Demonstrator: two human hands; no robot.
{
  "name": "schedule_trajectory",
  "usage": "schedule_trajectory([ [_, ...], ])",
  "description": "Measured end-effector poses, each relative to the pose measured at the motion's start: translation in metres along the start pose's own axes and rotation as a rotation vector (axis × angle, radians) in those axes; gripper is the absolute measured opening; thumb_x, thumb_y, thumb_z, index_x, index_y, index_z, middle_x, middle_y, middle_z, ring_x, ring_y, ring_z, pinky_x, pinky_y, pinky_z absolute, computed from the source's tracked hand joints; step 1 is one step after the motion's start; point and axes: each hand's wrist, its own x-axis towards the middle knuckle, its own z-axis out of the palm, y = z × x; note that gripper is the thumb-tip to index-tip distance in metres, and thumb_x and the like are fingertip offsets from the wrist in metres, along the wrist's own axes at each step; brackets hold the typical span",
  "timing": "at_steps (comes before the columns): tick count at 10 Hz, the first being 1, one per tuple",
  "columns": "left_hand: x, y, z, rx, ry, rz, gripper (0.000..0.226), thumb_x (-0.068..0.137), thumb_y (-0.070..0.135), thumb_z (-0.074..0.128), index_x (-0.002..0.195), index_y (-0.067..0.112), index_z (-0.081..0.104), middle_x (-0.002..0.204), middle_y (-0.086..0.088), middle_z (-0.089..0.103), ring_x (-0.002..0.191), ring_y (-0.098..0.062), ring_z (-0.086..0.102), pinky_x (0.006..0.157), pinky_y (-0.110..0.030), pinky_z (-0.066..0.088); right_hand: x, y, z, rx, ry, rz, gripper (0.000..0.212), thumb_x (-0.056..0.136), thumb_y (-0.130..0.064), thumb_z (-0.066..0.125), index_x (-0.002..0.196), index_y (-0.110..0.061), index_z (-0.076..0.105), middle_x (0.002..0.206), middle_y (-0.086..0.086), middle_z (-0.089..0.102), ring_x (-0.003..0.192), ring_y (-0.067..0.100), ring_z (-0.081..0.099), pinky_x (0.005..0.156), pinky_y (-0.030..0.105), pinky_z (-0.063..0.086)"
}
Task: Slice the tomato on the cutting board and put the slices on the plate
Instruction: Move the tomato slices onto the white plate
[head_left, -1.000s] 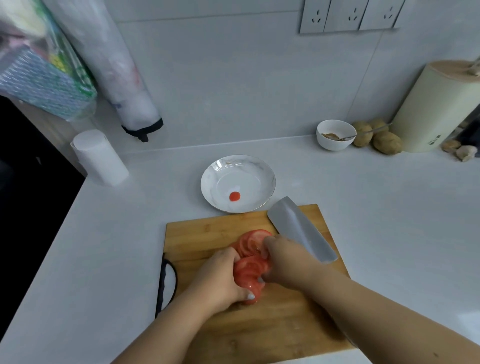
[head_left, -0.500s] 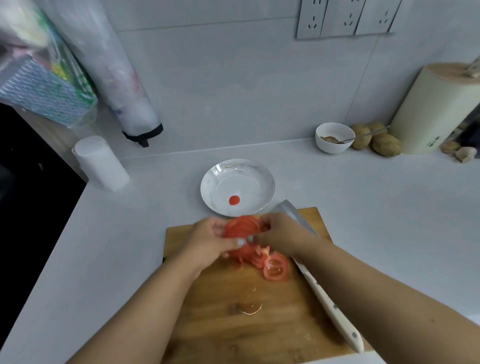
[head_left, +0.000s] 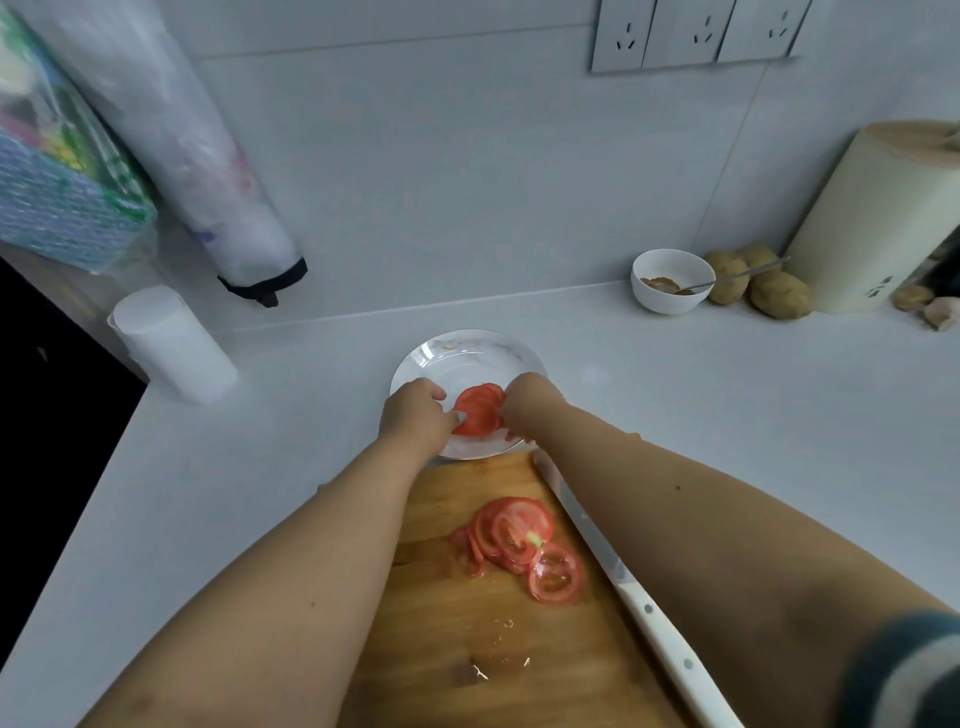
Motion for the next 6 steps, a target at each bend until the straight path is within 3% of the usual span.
schedule_trajectory([
  [1, -0.003, -0.002, -0.002, 0.055, 0.014, 0.053, 0.042, 0.078, 0.027, 0.073, 0.116, 0.014, 0.059, 0.120, -0.006, 0.060, 0.108, -0.024, 0.056, 0.087, -0.028, 0.041, -0.010, -0.005, -0.012, -0.309, -0.005, -0.065, 0.013, 0.093, -0.009, 0.052, 0.081, -0.008, 0.056, 0.088, 0.008, 0.059, 0.111, 0.028, 0.061, 0.081, 0.033, 0.047],
  [2, -0.024, 0.002, -0.011, -0.016, 0.046, 0.114, 0.032, 0.078, 0.026, 0.073, 0.107, 0.019, 0.063, 0.107, -0.002, 0.063, 0.093, -0.019, 0.059, 0.079, -0.027, 0.045, -0.025, 0.001, -0.021, -0.265, 0.154, -0.188, 0.025, 0.089, -0.015, 0.062, 0.112, -0.006, 0.065, 0.112, 0.009, 0.067, 0.105, 0.026, 0.062, 0.084, 0.034, 0.050],
  [3, -0.054, 0.000, -0.015, -0.070, -0.123, 0.131, 0.019, 0.077, 0.022, 0.072, 0.094, 0.023, 0.065, 0.091, 0.001, 0.065, 0.077, -0.012, 0.058, 0.066, -0.025, 0.046, -0.054, 0.012, -0.028, -0.269, 0.013, -0.302, 0.032, 0.079, -0.024, 0.076, 0.108, -0.015, 0.067, 0.102, 0.001, 0.062, 0.091, 0.018, 0.057, 0.075, 0.028, 0.044],
  [4, -0.080, -0.008, -0.005, -0.031, -0.402, 0.057, 0.038, 0.067, 0.030, 0.081, 0.099, 0.023, 0.062, 0.095, 0.002, 0.063, 0.083, -0.013, 0.060, 0.076, -0.028, 0.050, -0.079, 0.027, -0.023, -0.477, -0.162, -0.335, 0.049, 0.076, -0.029, 0.079, 0.121, -0.020, 0.061, 0.110, -0.002, 0.060, 0.101, 0.018, 0.056, 0.079, 0.024, 0.037],
  [5, -0.094, -0.010, 0.010, 0.088, -0.428, 0.022, 0.068, 0.059, 0.040, 0.085, 0.116, 0.021, 0.053, 0.110, 0.003, 0.060, 0.095, -0.016, 0.058, 0.085, -0.031, 0.048, -0.091, 0.037, -0.009, -0.632, -0.197, -0.333, 0.051, 0.076, -0.033, 0.078, 0.120, -0.015, 0.061, 0.115, 0.001, 0.066, 0.105, 0.022, 0.061, 0.083, 0.030, 0.046],
  [6, -0.101, -0.004, 0.014, 0.250, -0.397, 0.041, 0.082, 0.055, 0.041, 0.086, 0.124, 0.017, 0.047, 0.119, 0.000, 0.058, 0.103, -0.020, 0.056, 0.088, -0.035, 0.047, -0.092, 0.038, 0.001, -0.599, -0.250, -0.298, 0.047, 0.076, -0.028, 0.078, 0.116, -0.008, 0.064, 0.111, 0.009, 0.069, 0.100, 0.027, 0.064, 0.087, 0.037, 0.053],
])
